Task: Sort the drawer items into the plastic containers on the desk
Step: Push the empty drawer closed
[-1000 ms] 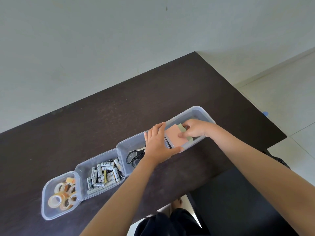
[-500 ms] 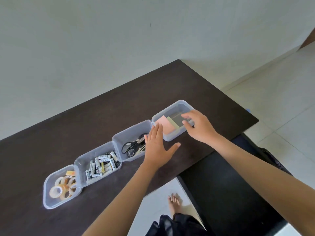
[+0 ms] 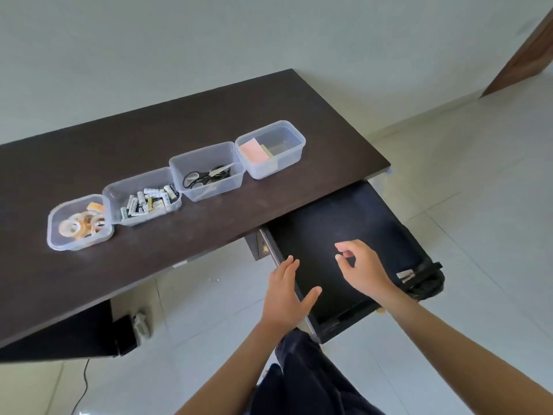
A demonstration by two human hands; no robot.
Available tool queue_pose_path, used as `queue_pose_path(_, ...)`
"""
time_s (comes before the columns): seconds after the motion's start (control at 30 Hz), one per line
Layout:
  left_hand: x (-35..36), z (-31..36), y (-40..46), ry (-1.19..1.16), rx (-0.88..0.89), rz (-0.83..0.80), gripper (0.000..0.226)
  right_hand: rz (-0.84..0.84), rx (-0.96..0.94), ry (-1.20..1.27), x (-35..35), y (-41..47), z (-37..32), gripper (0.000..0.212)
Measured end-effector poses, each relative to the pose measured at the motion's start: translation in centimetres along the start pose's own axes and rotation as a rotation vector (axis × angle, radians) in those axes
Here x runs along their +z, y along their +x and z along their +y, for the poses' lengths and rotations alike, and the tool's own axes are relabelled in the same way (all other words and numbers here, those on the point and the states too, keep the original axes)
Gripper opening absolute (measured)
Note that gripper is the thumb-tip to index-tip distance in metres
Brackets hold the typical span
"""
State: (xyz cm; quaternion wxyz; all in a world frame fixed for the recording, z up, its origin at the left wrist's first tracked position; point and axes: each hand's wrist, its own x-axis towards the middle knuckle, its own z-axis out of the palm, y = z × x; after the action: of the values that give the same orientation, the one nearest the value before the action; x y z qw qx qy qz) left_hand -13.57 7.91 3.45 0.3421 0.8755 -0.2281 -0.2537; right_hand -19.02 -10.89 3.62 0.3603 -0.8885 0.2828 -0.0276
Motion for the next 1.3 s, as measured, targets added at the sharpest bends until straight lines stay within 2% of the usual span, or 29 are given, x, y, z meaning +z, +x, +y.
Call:
queue_pose_path(0.2, 5.1, -0.5, -4.8, 0.060, 0.005, -0.105, 0.065, 0.189, 0.364, 0.204, 1.1, -7.9, 6.3, 0.024)
queue_pose_path(0.3, 7.0, -1.2, -5.7, 0.081, -0.016, -0.119, 0.061, 0.305, 0.556, 0.293, 1.2, -9.8, 9.0, 0.023)
queue_pose_path(0.37, 8.1, -1.6, -6.1, 0.083, -0.044, -0.104, 0.055, 0.364, 0.612, 0.348, 1.4, -10.4, 10.3, 0.028)
queue_pose_path(0.5, 10.1, -1.5, -6.1, 0.057, -0.107, -0.004, 0.037, 0.302, 0.689, 0.465, 1.9, -10.6, 12.6, 0.047)
queue_pose_path(0.7, 13.0, -1.6, -6.8, 0.079, -0.182, 0.094, 0.024, 0.097, 0.726, 0.676, 3.7, -9.7, 15.0, 0.064)
queue_pose_path(0.87, 14.9, -1.6, -7.7, 0.041, -0.281, 0.159, 0.022, 0.053, 0.676, 0.756, 4.1, -9.0, 15.6, 0.085)
queue_pose_path(1.07, 16.1, -1.2, -6.7, 0.015, -0.315, 0.308, 0.016, 0.015, 0.613, 0.871, 3.8, -8.0, 17.1, 0.098)
queue_pose_path(1.3, 16.2, -0.5, -6.8, -0.052, -0.306, 0.453, 0.022, 0.023, 0.593, 0.958, 3.5, -7.8, 17.4, 0.105)
